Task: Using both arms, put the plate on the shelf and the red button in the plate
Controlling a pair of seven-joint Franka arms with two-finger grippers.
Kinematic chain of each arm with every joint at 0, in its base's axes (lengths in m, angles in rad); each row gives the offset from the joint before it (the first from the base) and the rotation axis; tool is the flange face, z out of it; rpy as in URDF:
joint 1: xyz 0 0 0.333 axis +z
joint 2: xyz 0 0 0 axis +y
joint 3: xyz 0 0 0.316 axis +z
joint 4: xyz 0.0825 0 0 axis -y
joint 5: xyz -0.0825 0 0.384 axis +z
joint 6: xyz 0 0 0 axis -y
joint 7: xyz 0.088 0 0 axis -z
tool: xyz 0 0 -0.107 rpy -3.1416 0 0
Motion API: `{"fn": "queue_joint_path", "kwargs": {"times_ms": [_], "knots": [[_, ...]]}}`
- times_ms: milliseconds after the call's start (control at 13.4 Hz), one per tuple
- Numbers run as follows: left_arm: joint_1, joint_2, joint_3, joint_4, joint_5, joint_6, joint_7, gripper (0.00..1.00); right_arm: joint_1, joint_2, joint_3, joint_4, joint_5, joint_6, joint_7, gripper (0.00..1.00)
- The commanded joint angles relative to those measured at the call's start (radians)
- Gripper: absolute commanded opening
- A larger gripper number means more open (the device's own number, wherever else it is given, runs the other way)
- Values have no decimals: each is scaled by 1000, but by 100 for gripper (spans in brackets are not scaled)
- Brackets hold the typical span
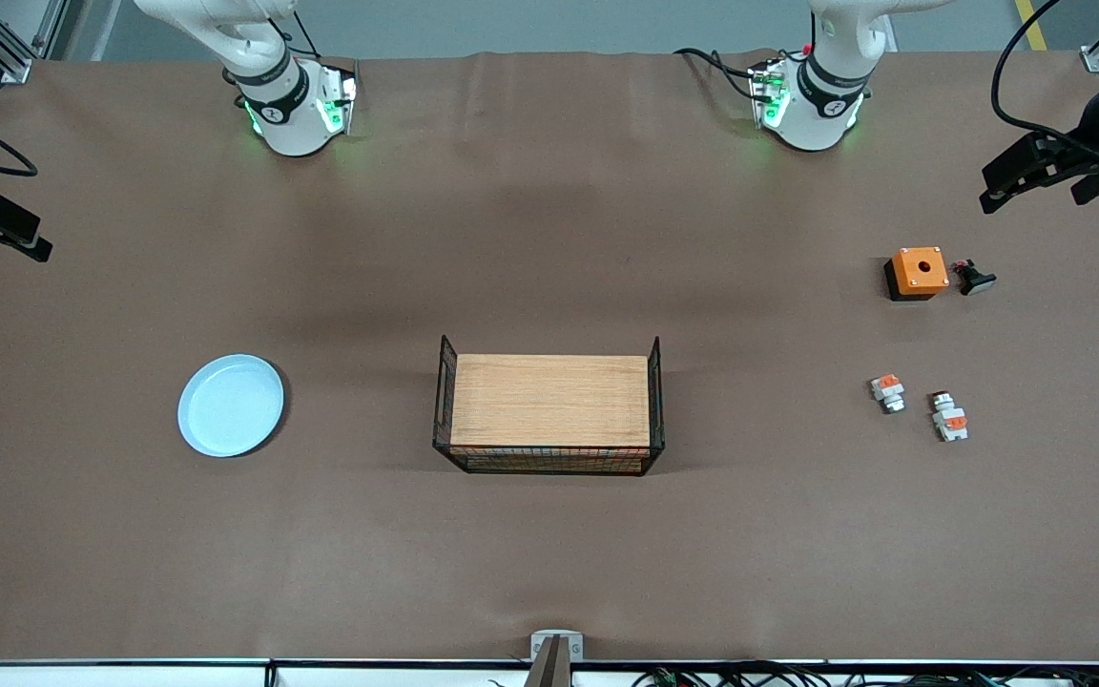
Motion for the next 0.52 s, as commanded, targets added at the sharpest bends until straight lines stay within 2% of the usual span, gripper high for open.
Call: {"fn": "queue_joint_path", "kwargs": {"times_ms": [0,448], "knots": [[3,2,-1,16,11,-12,17,100,-11,10,7,21,-2,-17,-13,100],[61,47,7,8,2,-6,17,100,-11,11,9,23,-3,-17,-14,100]]}}
